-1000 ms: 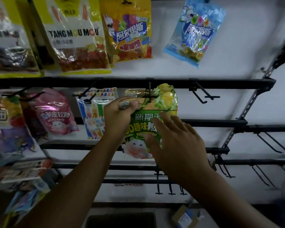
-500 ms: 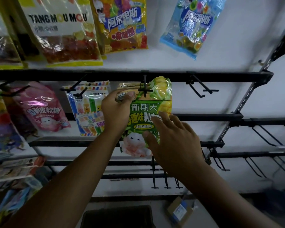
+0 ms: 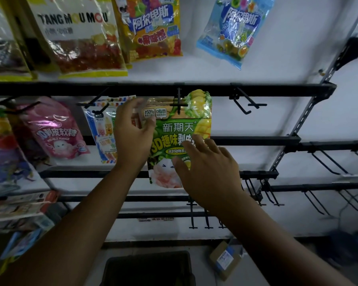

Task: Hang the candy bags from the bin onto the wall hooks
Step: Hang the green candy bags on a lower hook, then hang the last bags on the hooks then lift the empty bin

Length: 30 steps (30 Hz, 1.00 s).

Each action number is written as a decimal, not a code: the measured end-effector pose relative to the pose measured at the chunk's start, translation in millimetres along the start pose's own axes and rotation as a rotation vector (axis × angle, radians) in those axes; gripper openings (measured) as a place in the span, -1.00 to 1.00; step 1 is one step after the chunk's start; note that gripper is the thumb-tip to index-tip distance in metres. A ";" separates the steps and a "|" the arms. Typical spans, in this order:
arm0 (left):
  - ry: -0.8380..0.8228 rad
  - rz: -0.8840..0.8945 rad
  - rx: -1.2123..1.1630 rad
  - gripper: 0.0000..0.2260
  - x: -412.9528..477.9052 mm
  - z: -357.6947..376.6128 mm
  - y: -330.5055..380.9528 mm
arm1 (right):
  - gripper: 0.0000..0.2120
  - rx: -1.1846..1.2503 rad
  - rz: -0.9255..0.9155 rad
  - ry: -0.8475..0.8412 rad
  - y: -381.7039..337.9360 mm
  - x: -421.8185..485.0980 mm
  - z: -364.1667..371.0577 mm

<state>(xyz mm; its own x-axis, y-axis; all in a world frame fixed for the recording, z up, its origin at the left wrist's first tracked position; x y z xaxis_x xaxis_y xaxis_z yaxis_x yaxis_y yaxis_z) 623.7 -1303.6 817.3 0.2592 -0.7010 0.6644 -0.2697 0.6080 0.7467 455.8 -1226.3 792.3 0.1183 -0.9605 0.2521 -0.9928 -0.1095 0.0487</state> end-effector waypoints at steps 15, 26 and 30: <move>-0.338 0.085 0.616 -0.50 -62.0 -75.9 -12.5 | -0.51 -0.014 -0.015 -0.098 -53.4 -23.2 35.2; -0.669 -0.063 0.923 -0.42 -102.9 -180.2 -98.3 | -0.44 -0.012 0.040 -0.228 -175.2 -33.9 92.6; -0.797 -0.141 0.935 -0.42 -129.5 -206.6 -132.6 | -0.43 -0.028 0.045 -0.277 -207.8 -46.1 127.7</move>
<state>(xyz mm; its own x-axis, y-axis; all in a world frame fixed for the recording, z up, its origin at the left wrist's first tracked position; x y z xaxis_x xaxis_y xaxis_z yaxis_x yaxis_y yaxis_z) 817.5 -1216.5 638.7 -0.2093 -0.9691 0.1307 -0.9289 0.2388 0.2830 654.2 -1192.0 647.1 0.0609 -0.9980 -0.0189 -0.9955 -0.0621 0.0716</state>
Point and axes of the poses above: each hand's wrist, its own x-axis towards the middle knuckle, its own z-axis out of the palm, y = z × x, the point moved 8 cm from there along x, towards the middle knuckle, and after that the axes turned 13 degrees about -x, right-handed, at the moved point
